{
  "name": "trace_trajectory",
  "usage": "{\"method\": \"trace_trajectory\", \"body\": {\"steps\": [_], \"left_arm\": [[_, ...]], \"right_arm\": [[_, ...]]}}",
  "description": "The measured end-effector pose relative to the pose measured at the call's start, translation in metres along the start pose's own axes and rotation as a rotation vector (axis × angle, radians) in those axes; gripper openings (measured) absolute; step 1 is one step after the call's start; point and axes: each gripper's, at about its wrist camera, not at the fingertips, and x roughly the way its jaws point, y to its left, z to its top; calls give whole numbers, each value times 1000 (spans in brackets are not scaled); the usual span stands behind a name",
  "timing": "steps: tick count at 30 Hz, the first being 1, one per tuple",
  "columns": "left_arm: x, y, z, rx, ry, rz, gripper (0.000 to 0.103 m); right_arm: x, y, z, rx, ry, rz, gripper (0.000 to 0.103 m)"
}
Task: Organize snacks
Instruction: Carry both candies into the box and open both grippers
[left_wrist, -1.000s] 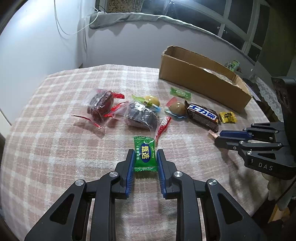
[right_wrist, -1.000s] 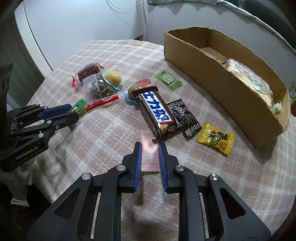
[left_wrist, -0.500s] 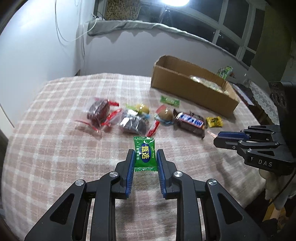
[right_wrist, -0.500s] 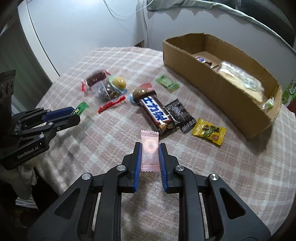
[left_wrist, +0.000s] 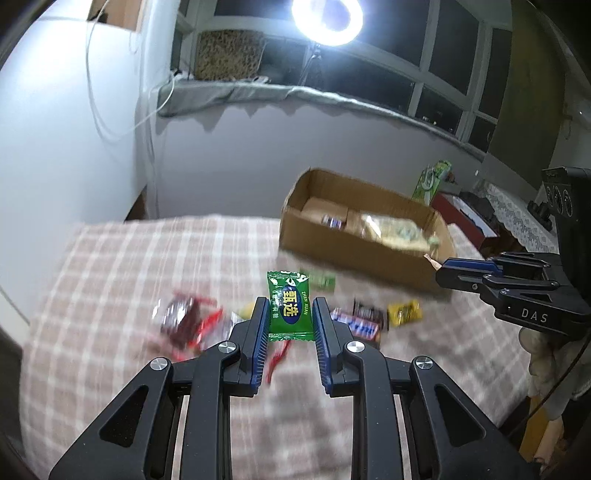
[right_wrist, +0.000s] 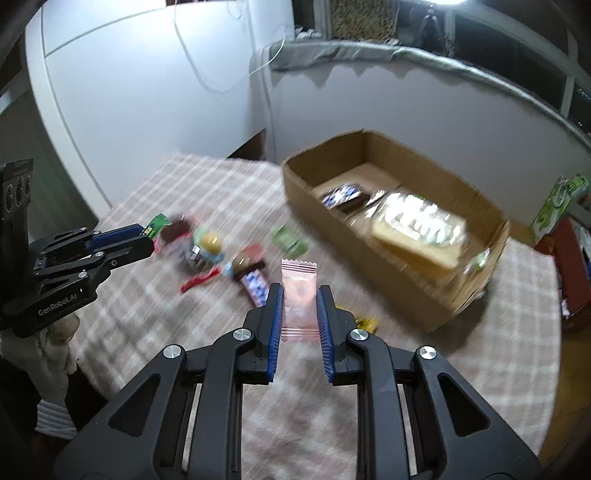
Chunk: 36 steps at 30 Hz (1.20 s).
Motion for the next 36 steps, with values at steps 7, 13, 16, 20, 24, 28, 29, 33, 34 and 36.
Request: {"method": "trace_trajectory", "body": {"steps": [7,13,16,20,24,28,29,33,34,36], "left_arm": [[13,-10,31,12,-28,-30,22],[31,-16,51,7,-34,-52,22],[40,-21,62,13,-35,-63,22],[56,-29,77,25,-28,-82,22],[74,-34,89,28,-17,-88,22],[96,-40,97,25,7,-93,22],[102,-41,98,24,14,-95,22],[121,-45,100,28,39,-96,22],[126,-47,101,28,45,-96,22],[134,-47,103,26,57,-99,22]], "right_arm": [[-3,-24,27,27,-32,-24,19],[3,-46,44,56,-44,-42,19],[8,-56,52,65,-45,-55,19],[15,-71,62,83,-47,-63,19],[26,-86,73,102,-44,-74,19],[40,-100,82,113,-33,-84,19],[43,-103,84,115,-29,-86,19],[60,-117,87,135,-9,-92,19],[63,-120,88,141,-4,-94,19],[69,-125,88,148,4,-95,19]]}}
